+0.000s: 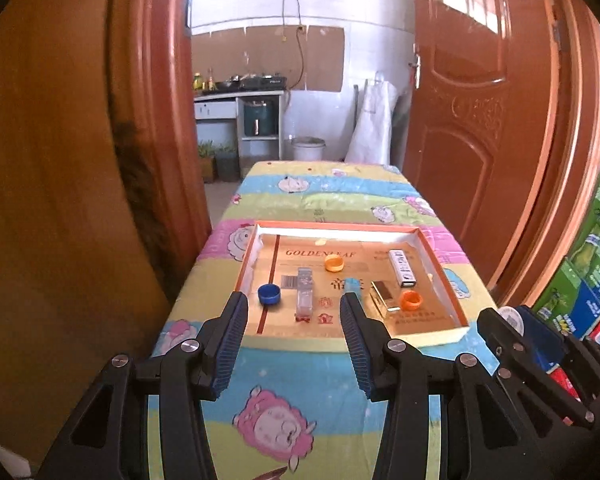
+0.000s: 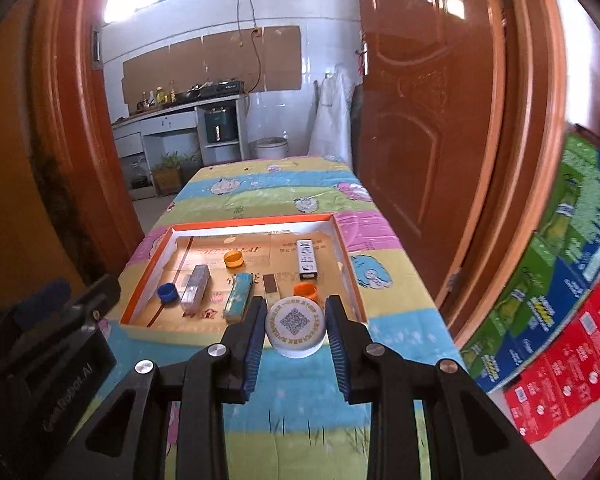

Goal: Organize rigid objects

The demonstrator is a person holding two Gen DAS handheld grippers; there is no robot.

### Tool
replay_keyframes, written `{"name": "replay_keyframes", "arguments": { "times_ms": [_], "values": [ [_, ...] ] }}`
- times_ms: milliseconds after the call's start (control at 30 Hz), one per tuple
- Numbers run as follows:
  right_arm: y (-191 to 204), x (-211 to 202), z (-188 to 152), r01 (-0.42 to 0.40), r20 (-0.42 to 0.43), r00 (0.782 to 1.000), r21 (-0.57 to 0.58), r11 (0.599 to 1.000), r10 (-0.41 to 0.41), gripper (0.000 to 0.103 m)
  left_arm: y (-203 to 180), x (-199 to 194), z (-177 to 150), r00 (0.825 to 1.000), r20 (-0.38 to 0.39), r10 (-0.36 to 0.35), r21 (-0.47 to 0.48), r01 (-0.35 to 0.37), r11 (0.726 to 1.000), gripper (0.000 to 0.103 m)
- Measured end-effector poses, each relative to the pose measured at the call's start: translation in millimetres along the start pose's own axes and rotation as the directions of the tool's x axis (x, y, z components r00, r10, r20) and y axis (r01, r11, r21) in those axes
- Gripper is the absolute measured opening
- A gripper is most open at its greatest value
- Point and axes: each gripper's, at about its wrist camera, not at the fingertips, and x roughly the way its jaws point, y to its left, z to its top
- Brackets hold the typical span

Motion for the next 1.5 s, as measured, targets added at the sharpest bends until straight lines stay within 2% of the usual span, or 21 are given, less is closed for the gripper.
{"name": "replay_keyframes", "arguments": {
  "times_ms": [200, 467, 600, 667, 1500],
  "values": [
    [-1, -39, -10, 0.018, 0.013, 1.000, 0.015, 1.000, -0.018, 0.030, 11, -37, -11, 1.000, -0.006, -0.004, -0.004, 0.004, 1.000, 0.050],
    [2, -79, -19, 0.012, 0.011, 1.000, 0.006, 1.000, -0.012, 0.030, 14, -73, -27, 0.998, -0.054, -0.018, 0.010, 0.018, 1.000, 0.050],
    [1, -90, -21, 0.020, 0.012, 1.000, -0.001, 1.000, -0.020, 0.030, 18, -87, -27, 0.998, -0.053, 0.022, 0.010, -0.021, 1.000, 0.050],
    [2, -96, -21, 0.024, 0.019, 1.000, -0.005, 1.000, -0.024, 0.030, 20, -93, -27, 0.999, -0.046, 0.019, -0.001, -0.019, 1.000, 0.050],
    [12, -117, -18, 0.014, 0.048, 0.999, -0.020, 1.000, -0.013, 0.030, 21, -105, -23, 0.999, -0.033, -0.005, 0.002, 0.005, 1.000, 0.050]
  ]
}}
